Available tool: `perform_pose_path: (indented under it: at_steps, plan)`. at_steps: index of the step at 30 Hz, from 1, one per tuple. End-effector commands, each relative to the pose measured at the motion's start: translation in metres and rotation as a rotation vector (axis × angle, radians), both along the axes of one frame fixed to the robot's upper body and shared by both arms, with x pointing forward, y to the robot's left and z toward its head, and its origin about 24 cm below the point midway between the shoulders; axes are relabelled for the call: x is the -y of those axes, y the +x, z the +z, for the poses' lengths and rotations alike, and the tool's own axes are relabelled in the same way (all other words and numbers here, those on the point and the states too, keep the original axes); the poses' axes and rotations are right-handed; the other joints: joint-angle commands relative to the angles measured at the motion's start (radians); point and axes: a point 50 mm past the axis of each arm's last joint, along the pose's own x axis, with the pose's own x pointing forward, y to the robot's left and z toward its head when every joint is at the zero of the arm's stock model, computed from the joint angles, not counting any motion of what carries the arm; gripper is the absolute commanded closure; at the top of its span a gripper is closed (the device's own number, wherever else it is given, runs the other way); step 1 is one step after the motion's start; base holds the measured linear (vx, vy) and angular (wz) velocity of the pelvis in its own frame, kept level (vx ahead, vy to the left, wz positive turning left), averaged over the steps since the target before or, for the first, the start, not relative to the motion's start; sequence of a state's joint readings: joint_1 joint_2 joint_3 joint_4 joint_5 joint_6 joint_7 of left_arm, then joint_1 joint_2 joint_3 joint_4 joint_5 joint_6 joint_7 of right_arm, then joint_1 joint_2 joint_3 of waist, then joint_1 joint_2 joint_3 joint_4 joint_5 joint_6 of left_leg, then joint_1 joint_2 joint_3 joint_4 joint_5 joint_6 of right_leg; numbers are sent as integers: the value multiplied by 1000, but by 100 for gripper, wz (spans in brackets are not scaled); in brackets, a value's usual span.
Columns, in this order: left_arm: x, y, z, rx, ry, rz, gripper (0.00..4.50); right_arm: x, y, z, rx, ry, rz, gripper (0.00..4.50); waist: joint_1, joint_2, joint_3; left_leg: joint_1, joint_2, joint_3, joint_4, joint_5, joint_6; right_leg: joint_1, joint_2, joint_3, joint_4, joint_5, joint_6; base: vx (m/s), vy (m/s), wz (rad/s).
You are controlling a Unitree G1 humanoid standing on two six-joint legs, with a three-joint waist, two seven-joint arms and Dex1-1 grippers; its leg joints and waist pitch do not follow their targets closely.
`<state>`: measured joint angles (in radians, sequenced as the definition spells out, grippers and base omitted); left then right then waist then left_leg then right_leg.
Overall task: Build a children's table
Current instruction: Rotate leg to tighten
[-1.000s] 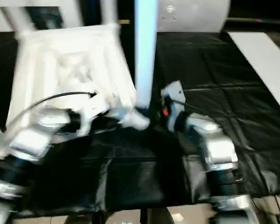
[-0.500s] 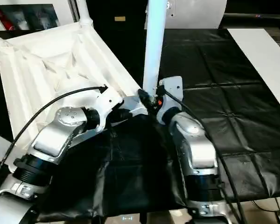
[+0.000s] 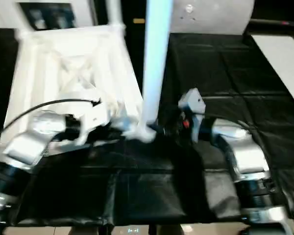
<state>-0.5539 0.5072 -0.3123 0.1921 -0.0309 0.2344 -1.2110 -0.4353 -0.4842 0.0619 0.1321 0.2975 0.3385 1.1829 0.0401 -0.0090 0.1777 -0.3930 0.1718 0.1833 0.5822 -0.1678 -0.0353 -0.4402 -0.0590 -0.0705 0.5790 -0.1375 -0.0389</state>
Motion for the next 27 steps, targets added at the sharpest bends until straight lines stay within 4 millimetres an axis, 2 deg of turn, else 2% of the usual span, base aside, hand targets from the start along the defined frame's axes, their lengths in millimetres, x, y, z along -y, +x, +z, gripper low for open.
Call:
perform_pose_path:
  at_steps: [1, 3, 8, 10, 11, 12, 14, 16, 19, 26, 27]
  plan:
    - [11, -9, 3, -10, -4, -147, 450, 0, -3, 0, -26, 7, 84, 89, -4, -7, -88, 27, 62, -16, -55, -113, 145, 68, -86, 58, -49, -208, -255, 0, 0, 0]
    - [10, -10, 3, -15, 0, -159, 450, 0, -3, 0, -39, 7, 104, 89, -1, -5, -87, 27, 62, -17, -55, -115, 141, 67, -87, 58, -48, -221, -255, 0, 0, 0]
    - [10, -11, 2, -14, 9, -190, 450, -2, -2, -2, -79, 10, 182, 133, 2, -12, -89, 25, 61, -17, -54, -125, 126, 67, -89, 57, -52, -274, -240, 0, 0, 0]
    - [10, -11, 1, -12, 11, -193, 450, -3, -2, -3, -87, 10, 197, 151, 4, -10, -89, 25, 61, -17, -54, -127, 122, 66, -89, 58, -54, -285, -234, 0, 0, 0]
    - [10, -11, 1, -13, 11, -195, 450, -3, -2, -3, -90, 8, 204, 151, 4, -10, -89, 25, 62, -17, -54, -126, 121, 67, -88, 58, -53, -285, -232, 0, 0, 0]
    - [10, -11, 1, -13, 12, -195, 450, -3, -2, -4, -91, 8, 210, 171, 4, -11, -91, 25, 61, -17, -54, -124, 121, 68, -89, 58, -53, -283, -231, 0, 0, 0]
    - [9, -11, 1, -12, 13, -195, 450, -3, -3, -4, -96, 9, 215, 178, 4, -12, -92, 24, 61, -17, -53, -114, 121, 68, -88, 58, -51, -272, -232, 0, 0, 0]
    - [9, -11, 1, -12, 16, -195, 450, -2, -3, -4, -102, 10, 221, 212, 4, -12, -92, 23, 60, -17, -53, -116, 122, 68, -88, 58, -51, -276, -231, 0, 0, 0]
    - [8, -10, 1, -12, 18, -196, 450, -2, -3, -4, -108, 13, 229, 232, 5, -13, -94, 23, 59, -17, -52, -108, 124, 69, -87, 57, -51, -275, -228, 0, 0, 0]
    - [8, -9, 0, -9, 17, -187, 450, -4, -5, -6, -126, 36, 236, 248, 9, -13, -96, 22, 59, -16, -49, -96, 132, 69, -86, 57, -47, -256, -234, 0, 0, 0]
    - [9, -9, 0, -8, 10, -172, 450, -7, -5, -6, -128, 49, 221, 248, 9, -10, -96, 22, 59, -16, -50, -96, 131, 69, -86, 56, -48, -258, -234, 0, 0, 0]
